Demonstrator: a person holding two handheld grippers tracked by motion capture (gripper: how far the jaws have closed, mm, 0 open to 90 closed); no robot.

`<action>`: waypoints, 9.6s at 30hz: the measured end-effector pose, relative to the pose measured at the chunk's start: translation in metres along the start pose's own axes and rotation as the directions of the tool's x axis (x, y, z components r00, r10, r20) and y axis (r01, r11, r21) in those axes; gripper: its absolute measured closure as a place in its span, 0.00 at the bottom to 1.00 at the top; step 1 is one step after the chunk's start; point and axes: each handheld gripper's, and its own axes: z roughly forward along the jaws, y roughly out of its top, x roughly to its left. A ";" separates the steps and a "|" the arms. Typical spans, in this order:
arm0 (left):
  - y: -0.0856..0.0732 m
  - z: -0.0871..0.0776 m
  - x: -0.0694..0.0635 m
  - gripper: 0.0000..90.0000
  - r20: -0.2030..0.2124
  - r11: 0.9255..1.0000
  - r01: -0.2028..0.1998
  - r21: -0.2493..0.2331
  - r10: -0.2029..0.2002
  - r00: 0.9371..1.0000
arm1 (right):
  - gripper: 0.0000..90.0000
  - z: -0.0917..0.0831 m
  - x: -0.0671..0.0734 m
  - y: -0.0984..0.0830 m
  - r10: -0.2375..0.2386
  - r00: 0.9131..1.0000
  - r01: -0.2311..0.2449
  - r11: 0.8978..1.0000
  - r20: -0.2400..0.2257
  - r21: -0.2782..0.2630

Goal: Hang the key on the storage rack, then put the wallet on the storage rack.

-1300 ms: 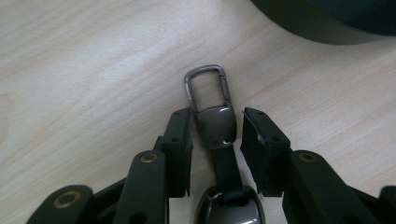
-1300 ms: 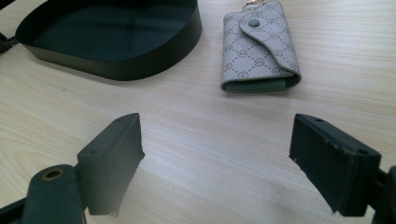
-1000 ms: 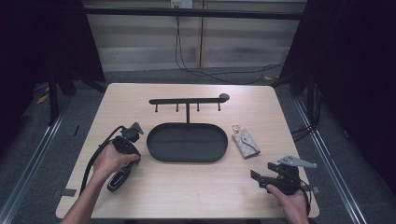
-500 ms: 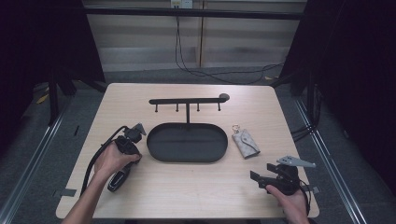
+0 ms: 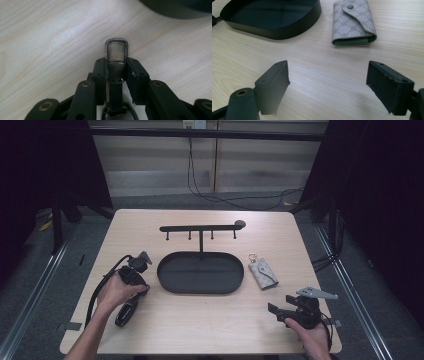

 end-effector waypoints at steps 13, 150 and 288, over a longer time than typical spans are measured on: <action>-0.009 -0.026 0.008 0.79 0.041 0.997 0.030 -0.070 -0.028 0.999 | 0.20 0.000 0.000 0.000 -0.002 1.000 0.002 1.000 0.005 0.000; 0.057 -0.171 -0.039 0.78 -0.007 0.992 -0.108 -0.070 0.108 0.994 | 0.17 -0.001 0.000 0.001 -0.006 1.000 0.006 1.000 0.022 -0.007; -0.135 -0.024 -0.023 0.21 0.177 0.738 0.086 -0.669 0.045 0.983 | 0.23 0.005 -0.003 0.025 0.016 0.998 -0.016 1.000 0.063 -0.002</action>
